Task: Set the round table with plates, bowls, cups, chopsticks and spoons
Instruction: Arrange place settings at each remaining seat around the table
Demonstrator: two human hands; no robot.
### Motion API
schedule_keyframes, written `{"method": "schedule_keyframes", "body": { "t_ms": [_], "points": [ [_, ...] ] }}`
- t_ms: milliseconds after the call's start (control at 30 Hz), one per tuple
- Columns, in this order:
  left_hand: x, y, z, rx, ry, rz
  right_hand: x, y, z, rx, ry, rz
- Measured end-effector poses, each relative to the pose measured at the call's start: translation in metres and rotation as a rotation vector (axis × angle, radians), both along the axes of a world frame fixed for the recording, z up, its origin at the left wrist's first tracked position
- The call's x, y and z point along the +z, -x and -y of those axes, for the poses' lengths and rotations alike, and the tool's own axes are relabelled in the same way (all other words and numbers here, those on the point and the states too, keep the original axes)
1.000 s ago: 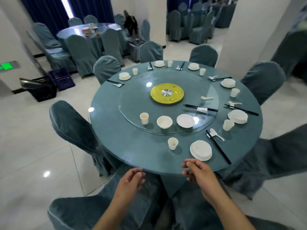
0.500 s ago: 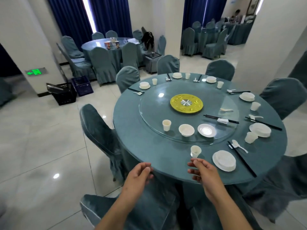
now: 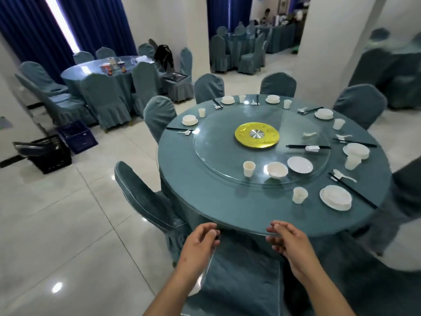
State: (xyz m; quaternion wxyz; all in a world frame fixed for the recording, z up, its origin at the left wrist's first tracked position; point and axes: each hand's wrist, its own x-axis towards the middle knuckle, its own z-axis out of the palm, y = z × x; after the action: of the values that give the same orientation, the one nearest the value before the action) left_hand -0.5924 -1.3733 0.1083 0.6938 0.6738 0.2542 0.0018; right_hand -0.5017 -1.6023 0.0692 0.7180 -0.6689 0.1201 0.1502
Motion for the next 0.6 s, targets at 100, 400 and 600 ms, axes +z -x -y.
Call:
{"method": "schedule_keyframes", "body": {
  "t_ms": [100,400,600],
  "points": [
    [0.007,0.004,-0.038,-0.11,-0.058,-0.025,0.004,0.018,-0.039,-0.068,0.034,-0.027],
    [0.015,0.005,-0.081,-0.18,-0.049,0.006,0.022,0.035,-0.095,-0.073,0.032,0.011],
    [0.008,0.001,-0.14,-0.167,-0.071,0.02,0.013,0.022,-0.156,-0.042,0.019,-0.021]
  ]
}}
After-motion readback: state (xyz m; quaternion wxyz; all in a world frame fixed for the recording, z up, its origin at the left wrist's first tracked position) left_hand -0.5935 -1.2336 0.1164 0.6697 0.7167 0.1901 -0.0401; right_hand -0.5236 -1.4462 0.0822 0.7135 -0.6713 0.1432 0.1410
